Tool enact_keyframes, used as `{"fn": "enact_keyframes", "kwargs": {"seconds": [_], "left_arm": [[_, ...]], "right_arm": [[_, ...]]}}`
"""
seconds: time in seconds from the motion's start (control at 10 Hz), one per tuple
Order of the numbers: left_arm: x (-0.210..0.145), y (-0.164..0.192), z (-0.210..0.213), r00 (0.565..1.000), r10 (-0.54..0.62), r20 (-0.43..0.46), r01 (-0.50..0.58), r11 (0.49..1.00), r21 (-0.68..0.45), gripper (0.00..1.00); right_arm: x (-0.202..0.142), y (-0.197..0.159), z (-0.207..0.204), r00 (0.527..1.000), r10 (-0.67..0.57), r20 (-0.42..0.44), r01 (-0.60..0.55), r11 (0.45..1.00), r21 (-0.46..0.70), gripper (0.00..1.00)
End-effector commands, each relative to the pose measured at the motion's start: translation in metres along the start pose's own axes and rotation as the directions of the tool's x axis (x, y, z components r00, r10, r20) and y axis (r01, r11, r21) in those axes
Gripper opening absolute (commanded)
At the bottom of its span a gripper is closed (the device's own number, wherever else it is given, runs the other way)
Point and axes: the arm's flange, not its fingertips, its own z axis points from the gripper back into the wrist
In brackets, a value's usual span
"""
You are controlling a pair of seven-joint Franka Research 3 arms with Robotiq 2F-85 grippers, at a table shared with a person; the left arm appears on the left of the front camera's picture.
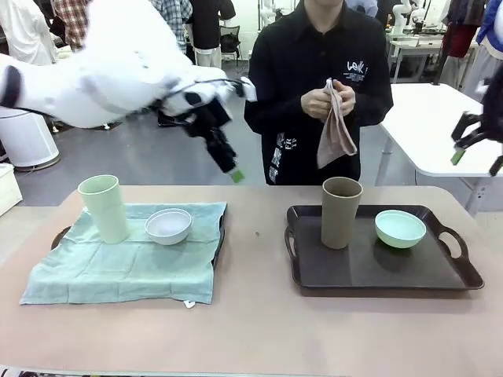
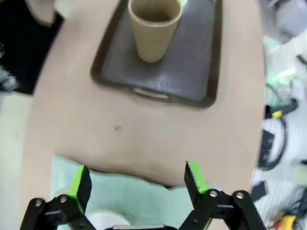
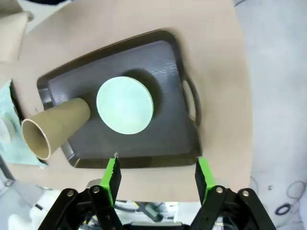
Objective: Set up a tray with a mat and arrange the tableware.
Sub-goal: Pick up the Picnic Bowl and Reusable plastic cup from the Handle tray in front of the human's position and hold them in the air.
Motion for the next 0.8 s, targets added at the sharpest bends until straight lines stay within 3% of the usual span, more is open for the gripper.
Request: {"fn": "enact_keyframes", "kwargs": {"seconds": [0.0,0.1,0.2,0.4,0.5,0.7], "left_arm": [[0.025,0.044,-0.019,0.986,-0.165,-0.023,0.162,0.982,-0.1,1.0],[0.027,0.049,-0.031,0.991,-0.133,-0.016,0.128,0.975,-0.181,1.0],[0.016,0.016,-0.024,0.996,-0.089,-0.007,0.089,0.995,-0.044,1.0],[0.016,0.016,-0.024,0.996,-0.089,-0.007,0.089,0.995,-0.044,1.0],[0.026,0.033,-0.039,0.993,-0.12,-0.003,0.119,0.988,-0.095,1.0],[-0.002,0.033,-0.07,0.937,-0.179,0.3,0.24,0.954,-0.178,1.0]], "right_arm": [[0.014,-0.001,-0.003,0.999,0.01,-0.036,-0.01,1.0,-0.02,0.81],[0.012,-0.001,-0.008,0.997,0.022,-0.068,-0.021,1.0,0.01,0.81],[0.007,0.011,-0.01,1.0,0.02,-0.02,-0.02,1.0,-0.007,0.81],[0.007,0.011,-0.01,1.0,0.02,-0.02,-0.02,1.0,-0.007,0.81],[0.01,0.01,-0.014,0.999,0.021,-0.037,-0.022,1.0,-0.006,0.81],[0.018,0.033,-0.038,0.994,0.087,-0.063,-0.091,0.994,-0.062,0.81]]}}
